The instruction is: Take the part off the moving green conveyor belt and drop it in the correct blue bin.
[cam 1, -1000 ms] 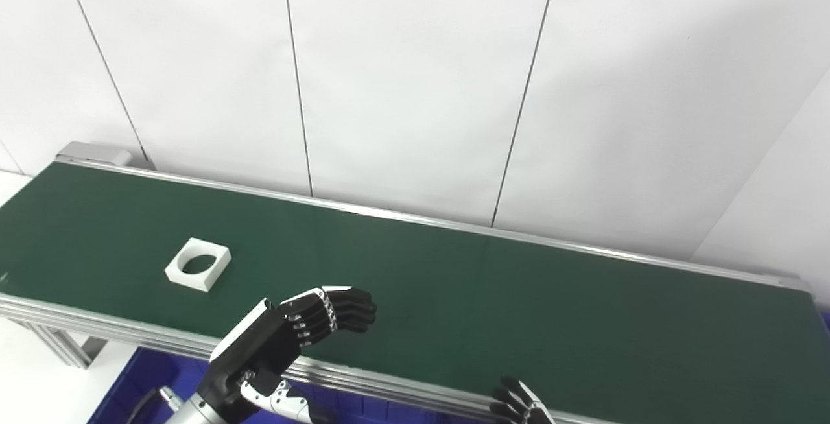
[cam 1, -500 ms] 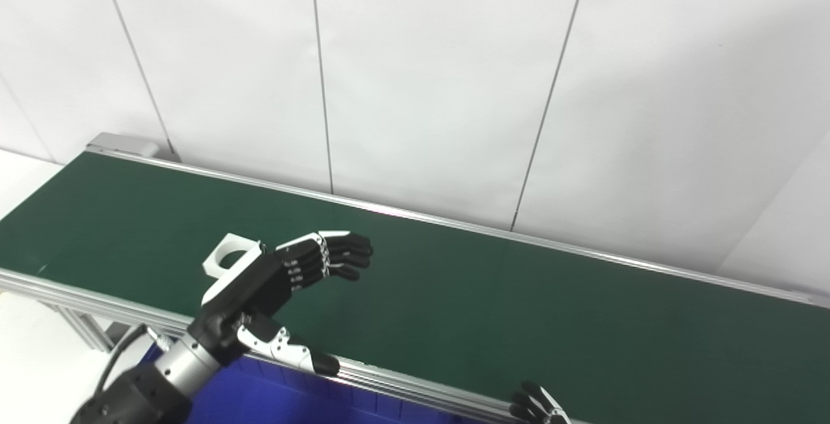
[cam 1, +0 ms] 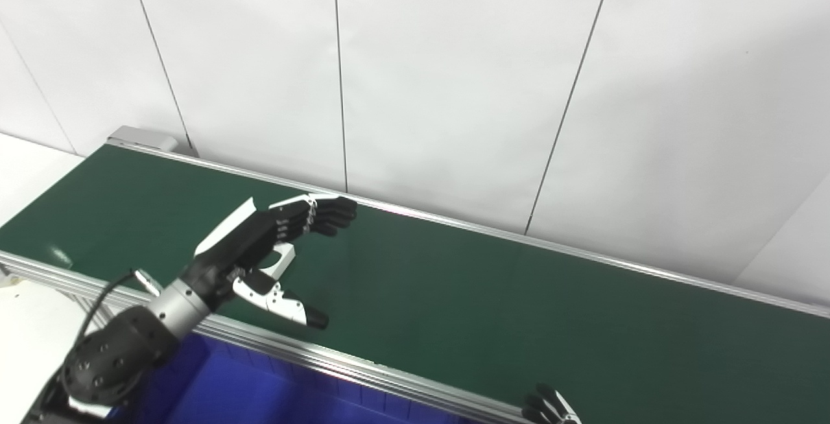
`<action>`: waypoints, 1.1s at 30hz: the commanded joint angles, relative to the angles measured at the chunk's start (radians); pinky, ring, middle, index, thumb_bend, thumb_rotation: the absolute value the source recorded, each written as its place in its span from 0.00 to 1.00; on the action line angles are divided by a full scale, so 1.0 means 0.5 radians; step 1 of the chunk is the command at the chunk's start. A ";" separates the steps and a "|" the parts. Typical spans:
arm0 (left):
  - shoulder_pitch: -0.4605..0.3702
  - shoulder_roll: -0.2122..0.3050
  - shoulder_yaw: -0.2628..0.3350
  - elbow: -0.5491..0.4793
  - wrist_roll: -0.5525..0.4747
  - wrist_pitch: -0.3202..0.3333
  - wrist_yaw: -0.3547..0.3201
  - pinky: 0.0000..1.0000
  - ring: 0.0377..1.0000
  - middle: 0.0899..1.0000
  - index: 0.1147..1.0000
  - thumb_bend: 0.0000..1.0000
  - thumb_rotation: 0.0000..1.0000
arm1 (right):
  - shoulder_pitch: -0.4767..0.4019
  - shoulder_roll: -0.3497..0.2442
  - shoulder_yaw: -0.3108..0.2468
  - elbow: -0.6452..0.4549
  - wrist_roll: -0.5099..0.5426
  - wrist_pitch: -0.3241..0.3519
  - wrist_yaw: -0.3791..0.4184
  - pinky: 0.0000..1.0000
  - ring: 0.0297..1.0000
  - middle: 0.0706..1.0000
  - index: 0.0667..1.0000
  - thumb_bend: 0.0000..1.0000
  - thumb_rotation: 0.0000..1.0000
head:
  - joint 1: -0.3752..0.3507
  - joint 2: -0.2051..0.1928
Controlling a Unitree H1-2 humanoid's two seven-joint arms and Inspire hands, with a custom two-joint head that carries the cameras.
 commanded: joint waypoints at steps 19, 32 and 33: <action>-0.373 0.260 -0.078 0.349 0.748 -0.211 0.062 0.81 0.82 0.80 0.77 0.87 0.00 | -0.032 0.001 -0.034 -0.028 0.034 -0.120 0.037 0.75 0.80 0.83 0.89 0.77 0.66 | 0.045 0.007; -0.580 0.264 -0.311 0.629 1.141 -0.198 0.068 0.76 0.85 0.82 0.77 0.88 0.00 | -0.040 -0.004 -0.040 -0.021 0.037 -0.121 0.050 0.75 0.80 0.83 0.89 0.76 0.65 | 0.044 0.018; -0.587 0.261 -0.325 0.634 1.169 -0.198 0.073 0.75 0.84 0.81 0.77 0.88 0.00 | -0.040 -0.005 -0.040 -0.021 0.036 -0.122 0.050 0.75 0.80 0.83 0.89 0.76 0.65 | 0.044 0.018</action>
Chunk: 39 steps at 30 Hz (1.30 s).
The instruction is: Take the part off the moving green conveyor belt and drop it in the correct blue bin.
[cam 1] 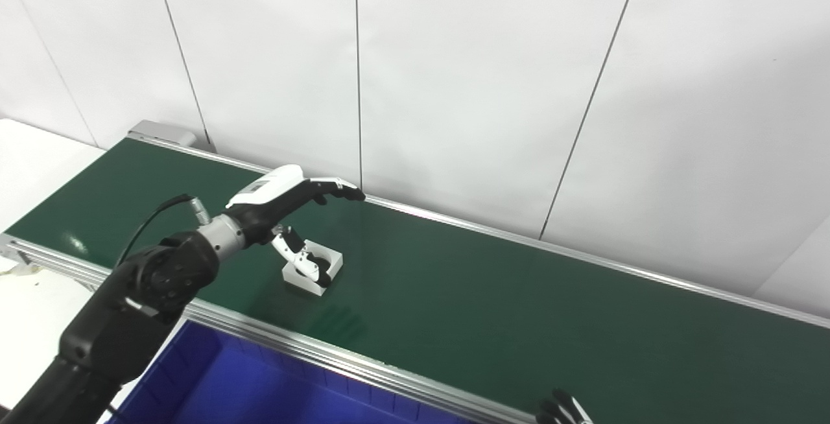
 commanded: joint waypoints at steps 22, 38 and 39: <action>-0.327 0.008 -0.348 0.306 0.286 0.001 0.007 0.69 0.81 0.82 0.77 0.88 0.00 | -0.017 0.023 0.001 -0.048 0.008 -0.117 0.005 0.76 0.81 0.83 0.90 0.76 0.65 | -0.022 0.016; -0.384 -0.002 -0.473 0.442 0.426 -0.024 0.057 0.71 0.79 0.81 0.78 0.88 0.00 | -0.001 0.032 0.006 -0.068 0.012 -0.117 0.004 0.75 0.81 0.83 0.91 0.77 0.66 | -0.037 0.025; -0.387 -0.006 -0.479 0.450 0.433 -0.009 0.049 0.71 0.79 0.82 0.78 0.88 0.00 | 0.000 0.032 0.007 -0.070 0.011 -0.116 0.005 0.75 0.81 0.83 0.91 0.77 0.65 | -0.039 0.026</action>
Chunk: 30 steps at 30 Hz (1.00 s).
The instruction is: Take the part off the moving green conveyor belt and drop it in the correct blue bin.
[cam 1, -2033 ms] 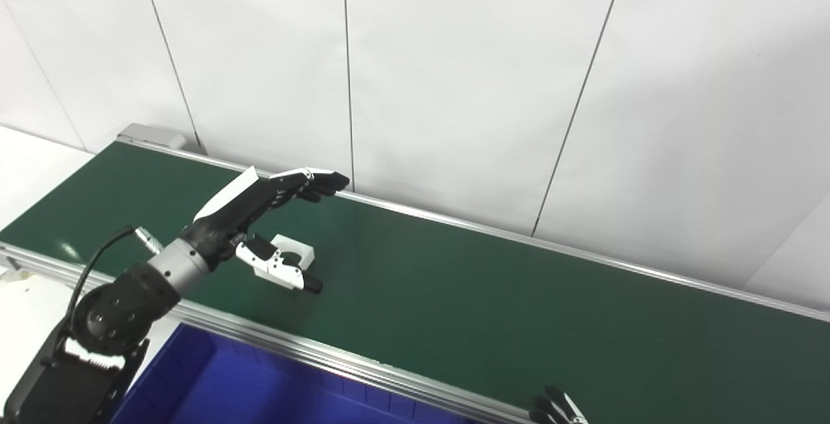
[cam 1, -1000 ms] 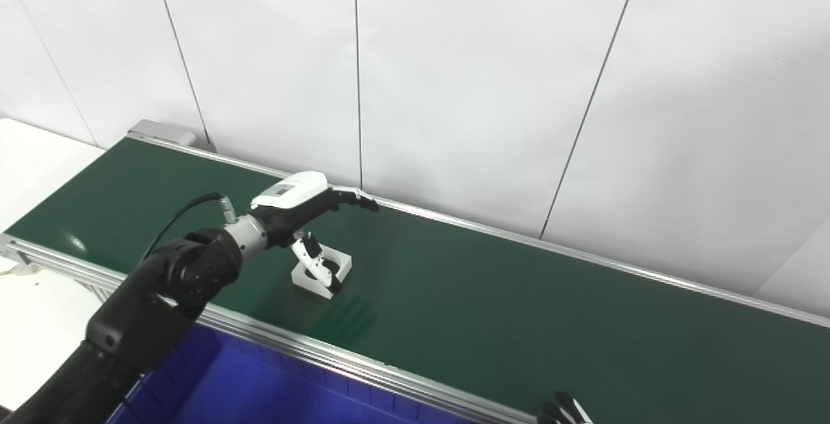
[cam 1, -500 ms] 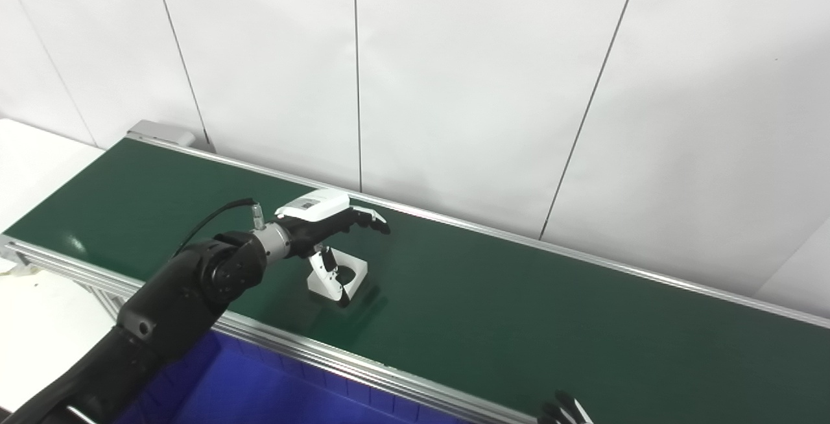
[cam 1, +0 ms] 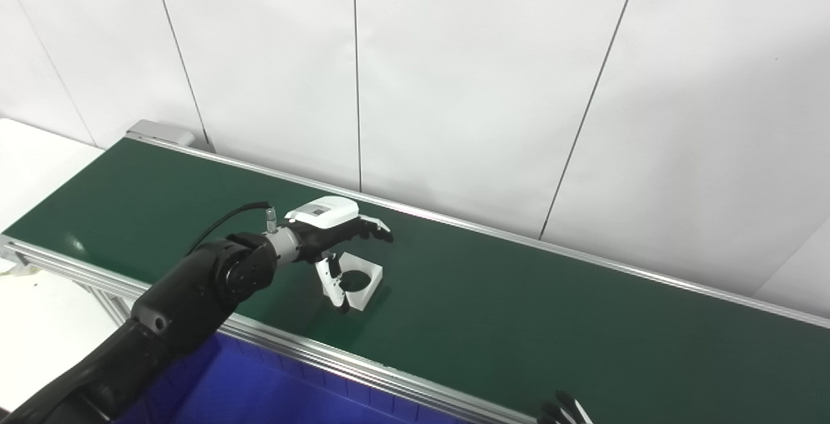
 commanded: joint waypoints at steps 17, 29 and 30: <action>-0.165 -0.136 -0.110 0.347 0.154 0.048 0.219 0.73 0.79 0.81 0.78 0.88 0.00 | -0.012 0.042 0.010 -0.072 0.017 -0.117 0.002 0.75 0.81 0.83 0.91 0.78 0.65 | -0.038 0.006; -0.159 -0.240 -0.121 0.546 0.065 -0.010 0.366 0.56 0.64 0.69 0.60 0.71 0.00 | 0.002 0.046 0.014 -0.089 0.014 -0.122 0.000 0.74 0.80 0.83 0.90 0.76 0.64 | -0.054 0.018; -0.161 -0.235 -0.127 0.555 0.055 -0.039 0.378 0.55 0.64 0.69 0.59 0.71 0.00 | 0.003 0.047 0.013 -0.091 0.009 -0.119 -0.001 0.74 0.80 0.83 0.90 0.76 0.64 | -0.054 0.018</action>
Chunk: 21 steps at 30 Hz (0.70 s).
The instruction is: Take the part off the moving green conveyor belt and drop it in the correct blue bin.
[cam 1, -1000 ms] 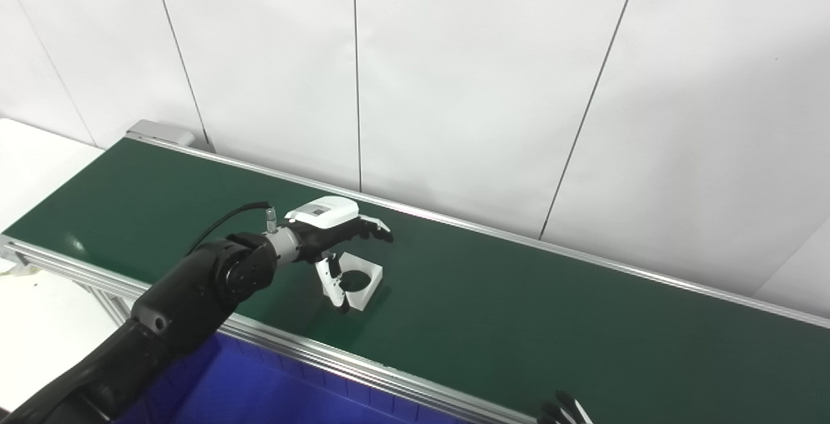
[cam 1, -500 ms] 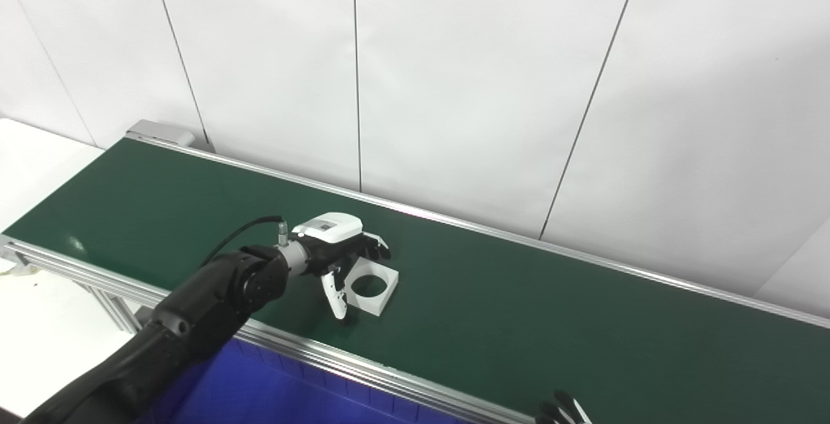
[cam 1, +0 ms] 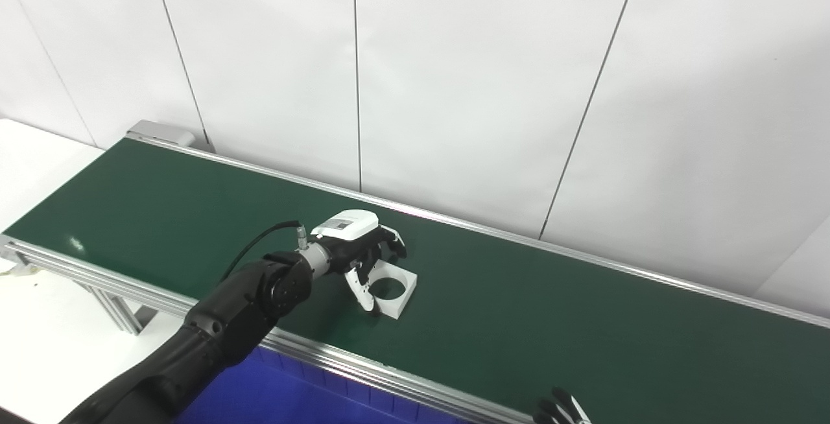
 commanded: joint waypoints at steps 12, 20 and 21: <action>-0.008 0.089 -0.005 0.027 -0.136 -0.156 -0.044 0.35 0.38 0.43 0.46 0.50 0.00 | -0.002 0.020 0.002 -0.070 0.014 -0.114 0.001 0.75 0.80 0.83 0.90 0.77 0.63 | -0.023 0.011; 0.018 0.120 0.000 -0.100 -0.152 -0.162 -0.107 0.35 0.38 0.44 0.45 0.50 0.00 | -0.009 0.018 0.000 -0.070 0.003 -0.109 0.000 0.75 0.80 0.82 0.90 0.76 0.63 | -0.029 0.013; 0.021 0.125 -0.002 -0.115 -0.141 -0.167 -0.102 0.35 0.37 0.43 0.46 0.50 0.00 | -0.009 0.018 0.000 -0.070 0.007 -0.109 0.002 0.75 0.80 0.83 0.90 0.76 0.63 | -0.031 0.015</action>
